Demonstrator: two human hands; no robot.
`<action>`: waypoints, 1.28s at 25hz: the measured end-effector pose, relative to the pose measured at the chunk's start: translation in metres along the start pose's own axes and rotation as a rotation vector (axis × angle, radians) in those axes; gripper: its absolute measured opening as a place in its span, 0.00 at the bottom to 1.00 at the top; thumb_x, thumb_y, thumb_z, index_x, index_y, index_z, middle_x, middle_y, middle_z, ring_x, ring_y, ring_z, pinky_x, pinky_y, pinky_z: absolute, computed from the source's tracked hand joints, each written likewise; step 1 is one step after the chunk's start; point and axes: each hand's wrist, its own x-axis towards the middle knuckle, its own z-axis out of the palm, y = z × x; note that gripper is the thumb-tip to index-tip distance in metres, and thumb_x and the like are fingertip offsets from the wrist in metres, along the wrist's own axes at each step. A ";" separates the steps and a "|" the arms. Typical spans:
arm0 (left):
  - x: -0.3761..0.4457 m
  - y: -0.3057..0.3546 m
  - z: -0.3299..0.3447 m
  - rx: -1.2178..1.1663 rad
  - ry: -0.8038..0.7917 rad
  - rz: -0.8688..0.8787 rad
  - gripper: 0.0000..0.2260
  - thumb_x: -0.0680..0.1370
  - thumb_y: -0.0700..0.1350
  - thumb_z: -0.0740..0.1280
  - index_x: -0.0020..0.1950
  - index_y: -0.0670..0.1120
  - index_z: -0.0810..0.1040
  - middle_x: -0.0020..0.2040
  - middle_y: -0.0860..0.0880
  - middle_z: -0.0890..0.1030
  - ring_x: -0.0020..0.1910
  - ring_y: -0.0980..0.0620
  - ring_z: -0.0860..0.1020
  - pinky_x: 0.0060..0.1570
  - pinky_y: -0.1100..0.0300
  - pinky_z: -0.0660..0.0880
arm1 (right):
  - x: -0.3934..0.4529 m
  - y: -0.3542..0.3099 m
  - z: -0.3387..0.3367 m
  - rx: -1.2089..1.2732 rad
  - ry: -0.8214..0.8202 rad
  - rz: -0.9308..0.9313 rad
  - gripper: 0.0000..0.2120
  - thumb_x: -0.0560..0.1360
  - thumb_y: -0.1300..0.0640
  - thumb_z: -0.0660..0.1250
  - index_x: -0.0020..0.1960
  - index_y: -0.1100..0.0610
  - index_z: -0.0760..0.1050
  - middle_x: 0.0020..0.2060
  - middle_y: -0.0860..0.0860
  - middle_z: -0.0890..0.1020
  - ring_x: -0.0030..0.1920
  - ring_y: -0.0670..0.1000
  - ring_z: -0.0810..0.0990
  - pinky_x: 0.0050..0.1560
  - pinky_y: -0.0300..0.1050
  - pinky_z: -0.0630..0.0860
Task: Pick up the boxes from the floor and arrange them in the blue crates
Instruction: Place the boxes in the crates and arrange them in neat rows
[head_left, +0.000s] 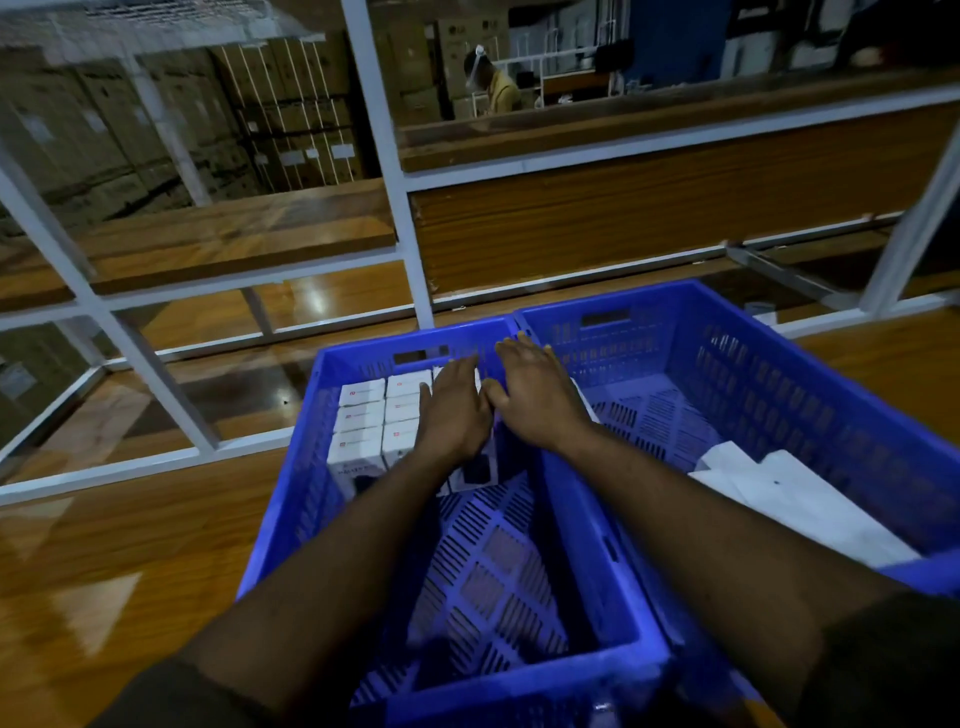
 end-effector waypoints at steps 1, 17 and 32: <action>0.000 0.009 0.003 -0.041 0.033 0.023 0.24 0.83 0.48 0.59 0.78 0.44 0.63 0.77 0.42 0.67 0.76 0.42 0.65 0.75 0.44 0.60 | -0.004 0.006 -0.005 0.030 0.005 0.032 0.29 0.82 0.48 0.59 0.78 0.60 0.59 0.78 0.56 0.62 0.80 0.54 0.54 0.79 0.55 0.50; -0.026 0.143 0.040 -0.076 -0.326 0.283 0.19 0.81 0.49 0.63 0.72 0.49 0.70 0.63 0.48 0.80 0.59 0.46 0.79 0.52 0.54 0.73 | -0.101 0.105 -0.086 0.127 0.129 0.483 0.20 0.81 0.49 0.63 0.68 0.59 0.73 0.65 0.58 0.78 0.63 0.58 0.77 0.63 0.52 0.74; -0.002 0.166 0.063 0.298 -0.511 0.188 0.20 0.80 0.53 0.68 0.69 0.46 0.74 0.66 0.44 0.78 0.63 0.41 0.77 0.59 0.49 0.75 | -0.076 0.176 -0.101 -0.089 -0.364 0.498 0.11 0.79 0.53 0.66 0.47 0.61 0.78 0.41 0.57 0.77 0.41 0.54 0.75 0.41 0.47 0.71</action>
